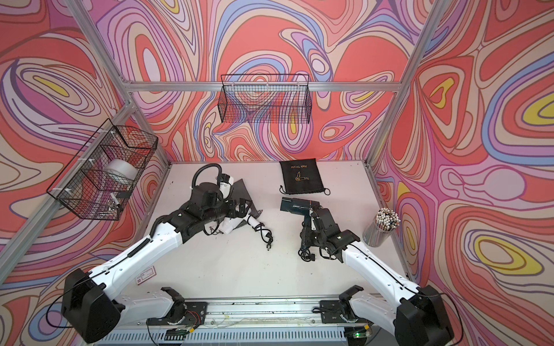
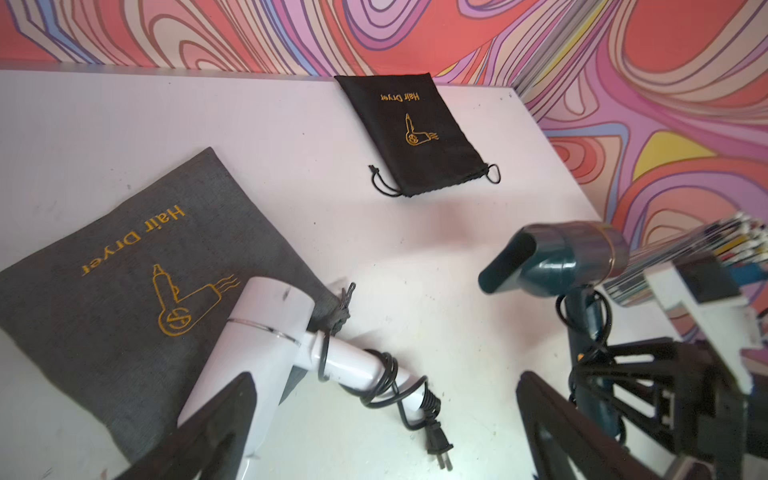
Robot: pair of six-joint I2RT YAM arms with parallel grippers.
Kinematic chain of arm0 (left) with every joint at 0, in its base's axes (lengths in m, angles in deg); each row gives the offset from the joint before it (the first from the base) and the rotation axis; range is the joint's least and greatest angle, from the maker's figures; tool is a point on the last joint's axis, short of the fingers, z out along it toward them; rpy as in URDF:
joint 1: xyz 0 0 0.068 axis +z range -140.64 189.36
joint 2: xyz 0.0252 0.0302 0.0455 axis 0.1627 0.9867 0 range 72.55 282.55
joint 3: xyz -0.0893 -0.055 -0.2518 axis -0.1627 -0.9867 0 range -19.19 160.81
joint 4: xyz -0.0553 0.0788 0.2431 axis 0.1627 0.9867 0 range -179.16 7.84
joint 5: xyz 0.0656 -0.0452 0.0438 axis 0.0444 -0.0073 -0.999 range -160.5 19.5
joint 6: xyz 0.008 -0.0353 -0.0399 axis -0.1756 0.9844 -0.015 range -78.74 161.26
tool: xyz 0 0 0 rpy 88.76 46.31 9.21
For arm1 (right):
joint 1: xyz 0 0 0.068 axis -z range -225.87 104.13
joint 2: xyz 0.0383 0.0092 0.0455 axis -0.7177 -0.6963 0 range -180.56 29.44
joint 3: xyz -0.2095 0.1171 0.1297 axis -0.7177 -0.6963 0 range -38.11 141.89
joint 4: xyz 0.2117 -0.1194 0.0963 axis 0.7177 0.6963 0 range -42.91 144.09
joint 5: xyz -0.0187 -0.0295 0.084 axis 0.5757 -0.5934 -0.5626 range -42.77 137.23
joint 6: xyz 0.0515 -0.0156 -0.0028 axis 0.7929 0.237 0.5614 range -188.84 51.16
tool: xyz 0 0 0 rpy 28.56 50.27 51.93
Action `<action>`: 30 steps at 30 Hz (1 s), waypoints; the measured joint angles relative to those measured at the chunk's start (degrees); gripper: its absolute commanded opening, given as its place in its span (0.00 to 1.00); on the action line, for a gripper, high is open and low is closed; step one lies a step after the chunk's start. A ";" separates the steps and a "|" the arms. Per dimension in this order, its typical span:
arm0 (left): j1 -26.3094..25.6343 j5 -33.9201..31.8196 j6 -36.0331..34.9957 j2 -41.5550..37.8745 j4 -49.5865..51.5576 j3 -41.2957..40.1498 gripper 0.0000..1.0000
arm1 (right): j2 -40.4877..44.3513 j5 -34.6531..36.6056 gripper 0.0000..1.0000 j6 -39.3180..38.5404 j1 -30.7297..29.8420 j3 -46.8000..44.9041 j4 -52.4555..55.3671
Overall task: Pack away hair dryers
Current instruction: Pick up the hair dryer from the center of the board, then fold the hair dryer.
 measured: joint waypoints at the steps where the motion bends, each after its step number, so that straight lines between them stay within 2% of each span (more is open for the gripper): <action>1: 1.42 2.27 -0.15 1.38 0.07 1.53 1.00 | 0.00 -0.02 0.10 -1.25 -0.68 0.50 0.33; 3: 2.80 6.82 -1.03 4.39 0.57 5.14 1.00 | -0.04 0.00 0.10 -3.63 -2.21 1.73 0.85; 8: 2.58 19.32 -2.82 12.61 3.69 14.95 0.96 | -1.36 1.20 0.09 -8.63 -7.96 5.51 1.18; 11: 2.49 24.22 -4.09 16.90 5.90 18.67 0.96 | -3.45 2.03 0.09 -11.17 -11.96 7.76 0.98; 16: 2.49 28.76 -7.45 19.15 9.97 19.23 0.96 | -6.19 2.47 0.09 -14.12 -15.39 8.98 0.68; 25: 2.49 37.27 -13.16 19.69 15.06 19.96 0.93 | -6.34 3.48 0.09 -16.22 -16.04 9.29 0.00; 30: 2.23 39.93 -15.47 20.39 16.39 19.98 0.92 | -6.34 3.50 0.09 -17.07 -16.92 9.73 -0.98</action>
